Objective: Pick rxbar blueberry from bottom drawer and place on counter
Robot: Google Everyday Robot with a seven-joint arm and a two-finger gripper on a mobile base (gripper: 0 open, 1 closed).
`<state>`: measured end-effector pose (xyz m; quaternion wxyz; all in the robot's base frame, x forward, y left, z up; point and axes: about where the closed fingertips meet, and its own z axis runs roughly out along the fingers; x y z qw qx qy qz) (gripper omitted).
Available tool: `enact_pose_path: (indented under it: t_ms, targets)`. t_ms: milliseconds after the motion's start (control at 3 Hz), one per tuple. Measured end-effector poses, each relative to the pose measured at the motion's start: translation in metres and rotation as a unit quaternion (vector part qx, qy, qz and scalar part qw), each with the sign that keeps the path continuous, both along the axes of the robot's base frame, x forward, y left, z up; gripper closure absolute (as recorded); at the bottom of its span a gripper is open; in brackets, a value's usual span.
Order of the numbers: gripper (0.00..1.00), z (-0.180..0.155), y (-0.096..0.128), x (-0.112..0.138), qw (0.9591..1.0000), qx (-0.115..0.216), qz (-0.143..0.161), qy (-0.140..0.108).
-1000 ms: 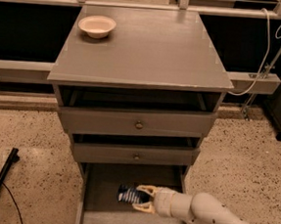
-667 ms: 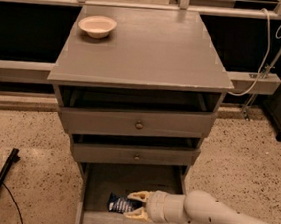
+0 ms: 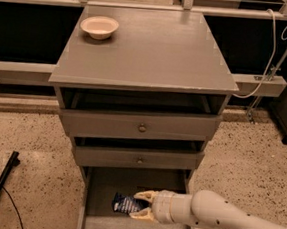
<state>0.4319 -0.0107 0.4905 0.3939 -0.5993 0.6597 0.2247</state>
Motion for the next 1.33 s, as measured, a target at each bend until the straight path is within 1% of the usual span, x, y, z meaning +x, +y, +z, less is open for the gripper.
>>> enact_pose_path:
  t_ms: [333,667,1000,1333]
  targets:
    - [1.0,0.02,-0.009,0.001,1.0,0.005,0.006,0.004]
    - [1.0,0.095,-0.032,0.027,0.9988,0.009,0.029,-0.038]
    - [1.0,0.176,-0.039,0.032,0.9953,-0.008,0.073,-0.063]
    - [1.0,0.251,-0.033,0.039,0.9926,-0.046,0.088,-0.07]
